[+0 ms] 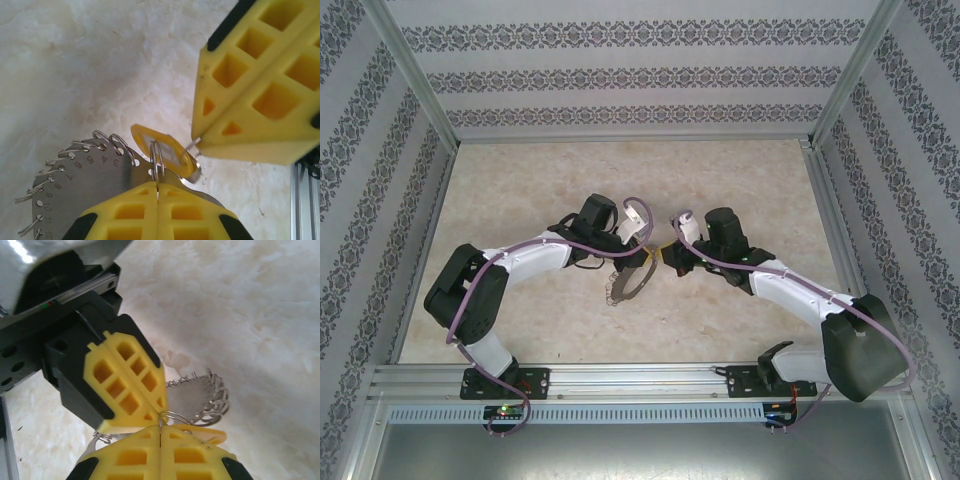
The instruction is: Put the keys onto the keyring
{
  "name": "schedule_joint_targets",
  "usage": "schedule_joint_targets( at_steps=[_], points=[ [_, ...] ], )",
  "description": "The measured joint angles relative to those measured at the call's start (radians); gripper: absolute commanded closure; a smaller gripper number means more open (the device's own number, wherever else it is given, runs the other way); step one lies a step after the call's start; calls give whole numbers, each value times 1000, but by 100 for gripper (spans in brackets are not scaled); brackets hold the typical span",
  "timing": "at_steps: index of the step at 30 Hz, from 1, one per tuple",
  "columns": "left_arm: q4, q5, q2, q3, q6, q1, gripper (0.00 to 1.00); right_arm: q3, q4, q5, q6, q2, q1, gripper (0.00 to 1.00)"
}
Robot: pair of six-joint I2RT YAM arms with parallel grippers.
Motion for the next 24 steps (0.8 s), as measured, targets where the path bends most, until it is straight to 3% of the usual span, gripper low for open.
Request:
schedule_joint_targets(
  at_steps=[24],
  points=[
    [0,-26,0,0,0,0,100,24,-60,140,-67,3,45,100]
  ],
)
